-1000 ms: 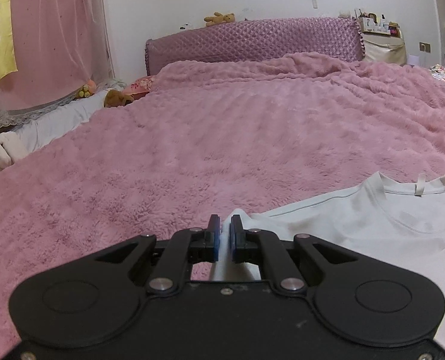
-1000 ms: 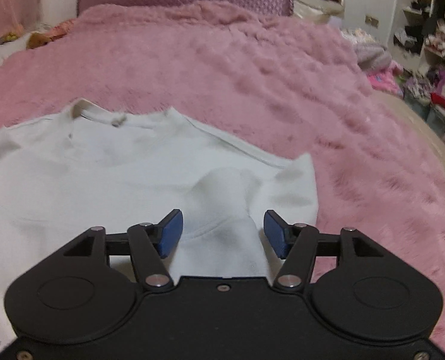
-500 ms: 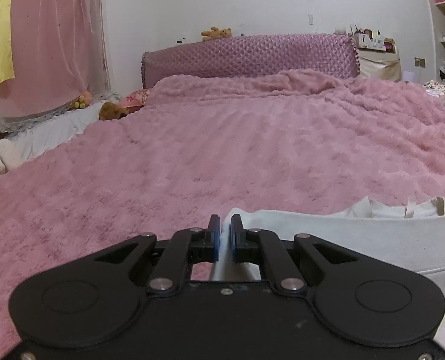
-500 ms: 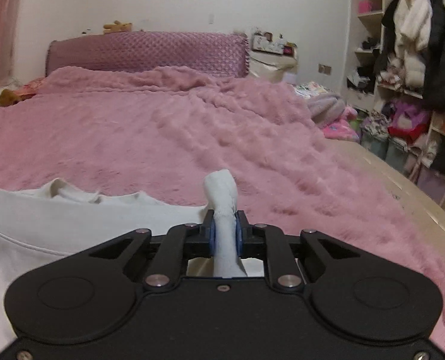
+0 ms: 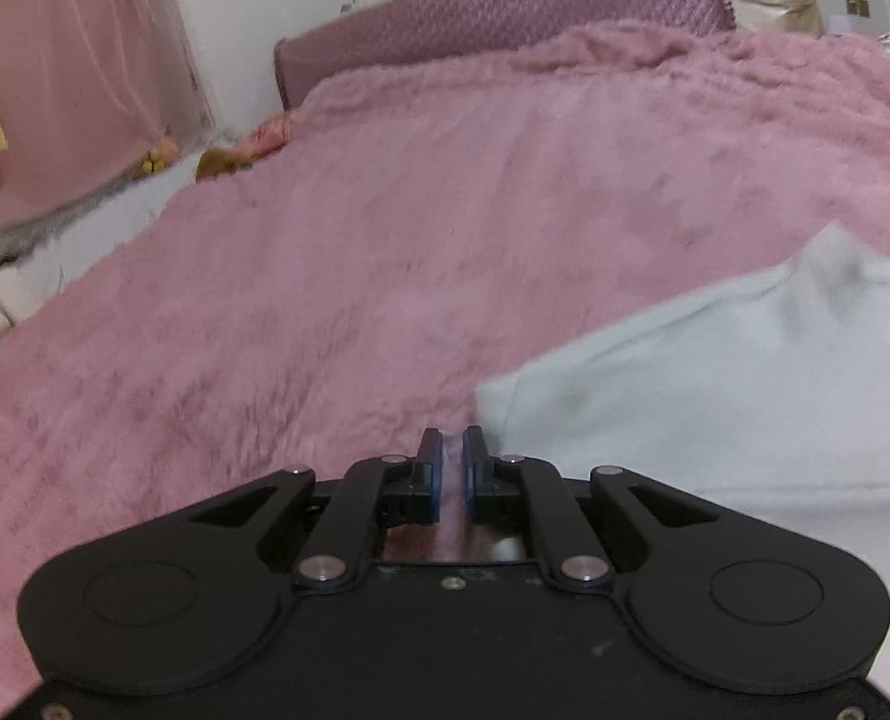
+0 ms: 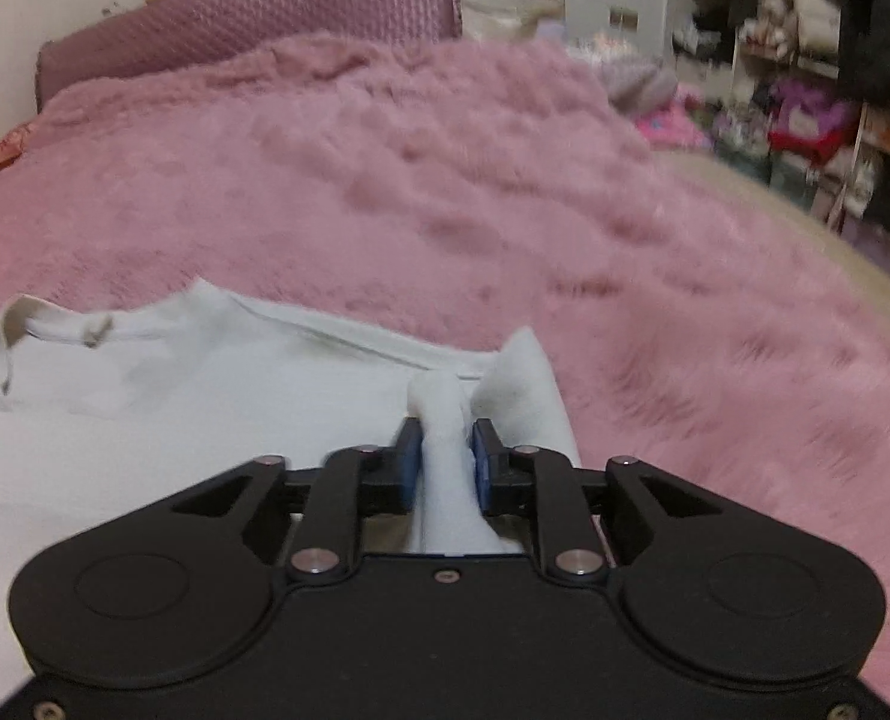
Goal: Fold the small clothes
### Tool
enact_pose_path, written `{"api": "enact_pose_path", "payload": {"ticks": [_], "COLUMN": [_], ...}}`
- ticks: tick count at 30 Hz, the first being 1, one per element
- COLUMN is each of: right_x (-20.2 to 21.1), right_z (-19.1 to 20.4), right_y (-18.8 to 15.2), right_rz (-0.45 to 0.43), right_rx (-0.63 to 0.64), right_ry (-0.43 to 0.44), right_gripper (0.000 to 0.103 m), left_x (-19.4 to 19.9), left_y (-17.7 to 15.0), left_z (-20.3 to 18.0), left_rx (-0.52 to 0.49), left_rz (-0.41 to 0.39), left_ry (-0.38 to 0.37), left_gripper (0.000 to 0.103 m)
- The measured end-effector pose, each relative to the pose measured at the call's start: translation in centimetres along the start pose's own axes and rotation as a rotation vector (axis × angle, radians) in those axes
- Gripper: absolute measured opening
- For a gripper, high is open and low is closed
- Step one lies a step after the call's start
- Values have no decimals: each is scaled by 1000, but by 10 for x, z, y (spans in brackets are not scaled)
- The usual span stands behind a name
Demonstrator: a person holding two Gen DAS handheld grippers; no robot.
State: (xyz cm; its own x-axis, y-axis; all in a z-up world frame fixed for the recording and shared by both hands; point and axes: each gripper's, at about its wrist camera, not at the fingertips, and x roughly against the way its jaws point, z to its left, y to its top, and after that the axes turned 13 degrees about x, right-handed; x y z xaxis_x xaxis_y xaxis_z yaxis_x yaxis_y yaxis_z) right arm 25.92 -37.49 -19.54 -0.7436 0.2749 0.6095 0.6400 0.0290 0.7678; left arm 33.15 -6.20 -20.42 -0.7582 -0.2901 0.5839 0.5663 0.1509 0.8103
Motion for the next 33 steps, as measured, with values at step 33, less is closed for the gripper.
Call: {"api": "enact_pose_path", "payload": {"ticks": [33], "right_x": [101], "right_z": [-33], "right_y": [-74], "right_rz": [77], "right_rx": [-26], "right_ry": [-100], "right_gripper": [31], "left_x": [103], "left_y": [-74], "left_z": [69], "left_rx": [37], "left_rz": [159], "left_ry": [115], "left_gripper": [49]}}
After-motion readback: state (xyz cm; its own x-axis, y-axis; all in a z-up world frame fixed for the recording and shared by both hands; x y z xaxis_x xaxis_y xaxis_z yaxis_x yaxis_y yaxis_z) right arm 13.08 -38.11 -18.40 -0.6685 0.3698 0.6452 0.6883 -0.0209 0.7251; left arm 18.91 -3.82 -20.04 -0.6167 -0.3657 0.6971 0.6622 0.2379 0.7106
